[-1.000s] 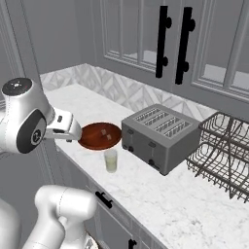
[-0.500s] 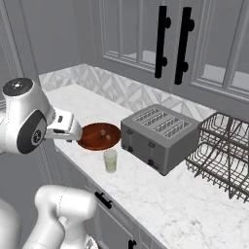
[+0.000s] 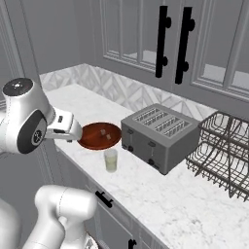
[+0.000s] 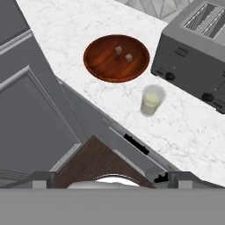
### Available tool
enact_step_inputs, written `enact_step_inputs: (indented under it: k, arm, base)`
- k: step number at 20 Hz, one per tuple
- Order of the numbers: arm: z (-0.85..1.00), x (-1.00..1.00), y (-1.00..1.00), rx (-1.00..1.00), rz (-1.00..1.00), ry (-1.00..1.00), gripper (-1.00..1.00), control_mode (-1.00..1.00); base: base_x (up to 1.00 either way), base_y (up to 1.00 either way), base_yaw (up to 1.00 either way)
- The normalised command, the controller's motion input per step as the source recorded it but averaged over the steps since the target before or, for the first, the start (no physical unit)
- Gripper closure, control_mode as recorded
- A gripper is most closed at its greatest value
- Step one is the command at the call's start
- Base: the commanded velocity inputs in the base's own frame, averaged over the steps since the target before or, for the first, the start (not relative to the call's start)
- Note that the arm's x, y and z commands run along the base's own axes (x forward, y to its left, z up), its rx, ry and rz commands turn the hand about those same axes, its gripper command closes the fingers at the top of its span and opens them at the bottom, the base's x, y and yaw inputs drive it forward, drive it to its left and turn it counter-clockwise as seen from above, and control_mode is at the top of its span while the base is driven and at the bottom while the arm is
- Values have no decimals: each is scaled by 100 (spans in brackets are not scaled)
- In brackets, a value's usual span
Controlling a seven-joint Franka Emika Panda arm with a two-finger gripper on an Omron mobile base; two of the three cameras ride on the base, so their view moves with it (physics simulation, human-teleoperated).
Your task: Grab a lemon wedge from the fridge and one ice cube from the ice bowl, and put them in the glass of lemonade.
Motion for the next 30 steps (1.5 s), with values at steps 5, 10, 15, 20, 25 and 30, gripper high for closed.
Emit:
enact_step_inputs:
  k: [5, 10, 15, 20, 25, 30]
  arm:
    - [0, 3, 0, 0, 0, 1, -100, -100]
    - [-8, 88, 1, 0, 0, 16, -100, -100]
    - [-59, 88, 0, 0, 2, 16, -100, -100]
    - [-75, 76, 0, 0, 1, 16, -100, -100]
    - [-43, 75, 0, 0, 0, 10, -100, -100]
    - [-34, 100, 0, -1, 0, 5, -100, -100]
  base:
    - [0, 0, 0]
    - [0, 0, 0]
    - [0, 0, 0]
    - [0, 0, 0]
    - [0, 0, 0]
    - [0, 0, 0]
